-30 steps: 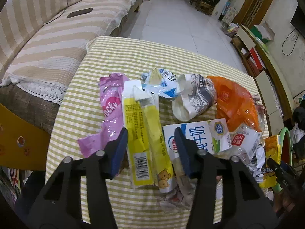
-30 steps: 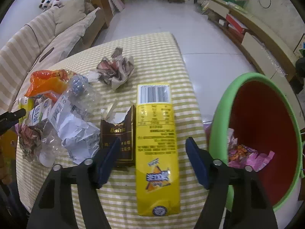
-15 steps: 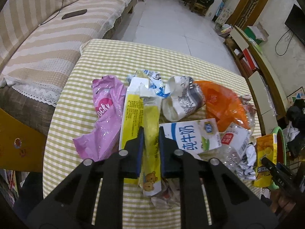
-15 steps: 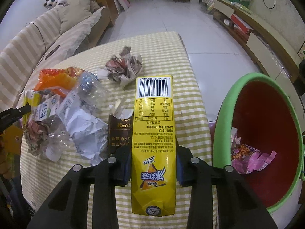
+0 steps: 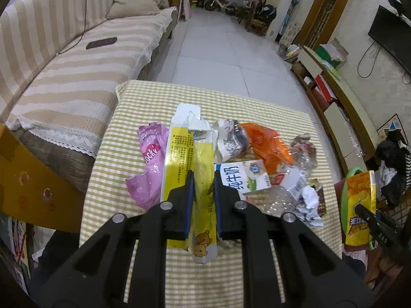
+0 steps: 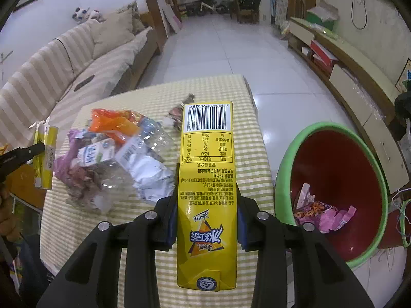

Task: Collect trash
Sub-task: 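Carry both yellow items over the bin and open both tools to drop them, then move both tools back over the table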

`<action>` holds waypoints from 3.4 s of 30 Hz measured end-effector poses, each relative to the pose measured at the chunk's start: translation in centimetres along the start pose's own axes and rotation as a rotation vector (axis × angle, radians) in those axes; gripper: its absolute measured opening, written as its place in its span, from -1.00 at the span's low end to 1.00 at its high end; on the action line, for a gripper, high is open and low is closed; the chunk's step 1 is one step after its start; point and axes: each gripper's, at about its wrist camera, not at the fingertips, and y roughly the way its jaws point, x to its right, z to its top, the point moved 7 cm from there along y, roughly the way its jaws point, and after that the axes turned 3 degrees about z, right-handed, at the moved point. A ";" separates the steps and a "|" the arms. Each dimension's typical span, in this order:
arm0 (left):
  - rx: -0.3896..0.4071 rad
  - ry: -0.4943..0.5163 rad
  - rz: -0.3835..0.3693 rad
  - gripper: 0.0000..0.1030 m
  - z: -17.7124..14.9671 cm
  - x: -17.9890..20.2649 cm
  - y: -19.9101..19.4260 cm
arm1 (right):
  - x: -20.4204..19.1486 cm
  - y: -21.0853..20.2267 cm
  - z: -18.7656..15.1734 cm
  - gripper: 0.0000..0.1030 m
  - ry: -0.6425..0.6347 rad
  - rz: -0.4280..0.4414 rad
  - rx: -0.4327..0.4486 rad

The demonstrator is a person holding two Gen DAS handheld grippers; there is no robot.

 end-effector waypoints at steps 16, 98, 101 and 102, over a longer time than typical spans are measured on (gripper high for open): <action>0.049 0.072 -0.048 -0.73 -1.1 3.5 -5.0 | -0.5 -5.0 0.0 -0.33 0.010 0.029 0.092; -0.038 0.309 -0.384 0.89 -1.5 30.7 -2.1 | 16.4 -7.8 -0.6 0.81 0.273 -0.109 0.175; -0.035 0.276 -0.340 0.89 -1.6 26.9 -2.9 | 13.8 -8.3 -0.1 0.83 0.235 -0.091 0.185; -0.031 0.265 -0.329 0.89 -1.6 26.0 -3.3 | 13.1 -8.4 -0.1 0.83 0.226 -0.088 0.187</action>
